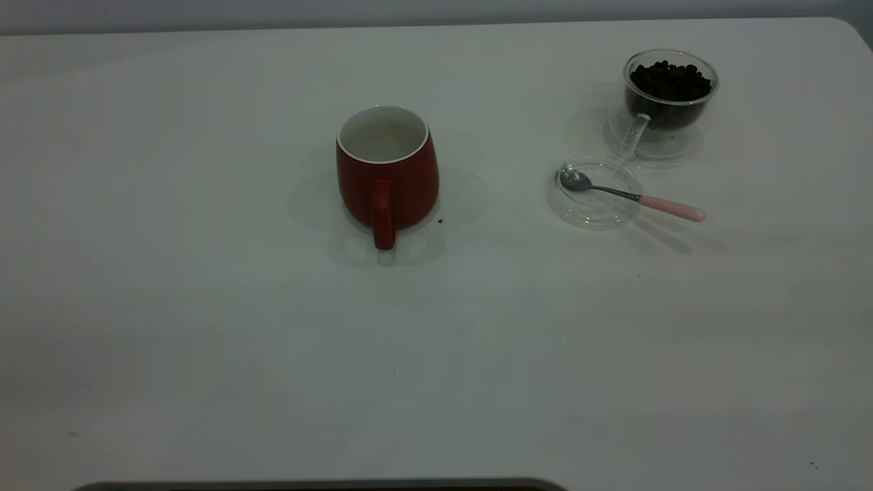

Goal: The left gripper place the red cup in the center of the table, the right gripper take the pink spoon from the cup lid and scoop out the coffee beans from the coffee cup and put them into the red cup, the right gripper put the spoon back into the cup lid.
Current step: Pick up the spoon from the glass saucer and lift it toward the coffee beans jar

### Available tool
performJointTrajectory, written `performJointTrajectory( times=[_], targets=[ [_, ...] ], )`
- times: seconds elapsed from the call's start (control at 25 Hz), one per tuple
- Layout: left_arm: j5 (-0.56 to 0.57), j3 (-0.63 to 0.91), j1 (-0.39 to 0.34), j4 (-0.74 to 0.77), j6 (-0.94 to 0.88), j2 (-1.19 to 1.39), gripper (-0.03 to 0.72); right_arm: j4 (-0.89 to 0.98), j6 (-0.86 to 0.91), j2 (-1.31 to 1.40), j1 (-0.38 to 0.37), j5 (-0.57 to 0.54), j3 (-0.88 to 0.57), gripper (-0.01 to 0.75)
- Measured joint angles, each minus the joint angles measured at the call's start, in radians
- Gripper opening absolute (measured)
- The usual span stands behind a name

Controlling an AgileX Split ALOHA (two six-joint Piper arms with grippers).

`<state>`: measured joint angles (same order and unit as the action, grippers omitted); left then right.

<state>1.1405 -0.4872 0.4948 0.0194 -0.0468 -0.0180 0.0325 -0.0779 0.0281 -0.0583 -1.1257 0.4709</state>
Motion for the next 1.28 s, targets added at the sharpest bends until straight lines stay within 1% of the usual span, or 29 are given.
performJointTrajectory(
  times=[0.08,0.24,0.36,0.48,0.6,1.28],
  targets=[
    [0.0,0.0,-0.077,-0.001,0.002,0.0,0.569,0.0,0.0,0.0,0.0,0.0,0.0,0.575],
    [0.0,0.0,-0.269,0.003,0.006,0.0,0.569,0.0,0.0,0.0,0.0,0.0,0.0,0.575],
    [0.0,0.0,-0.394,0.008,0.009,0.0,0.569,0.0,0.0,0.0,0.0,0.0,0.0,0.575],
    [0.0,0.0,-0.467,0.009,0.009,0.0,0.569,0.0,0.0,0.0,0.0,0.0,0.0,0.575],
    [0.0,0.0,-0.492,0.01,0.009,0.0,0.569,0.0,0.0,0.0,0.0,0.0,0.0,0.575],
    [0.0,0.0,-0.497,0.013,0.005,0.0,0.569,0.0,0.0,0.0,0.0,0.0,0.0,0.575]
  ],
)
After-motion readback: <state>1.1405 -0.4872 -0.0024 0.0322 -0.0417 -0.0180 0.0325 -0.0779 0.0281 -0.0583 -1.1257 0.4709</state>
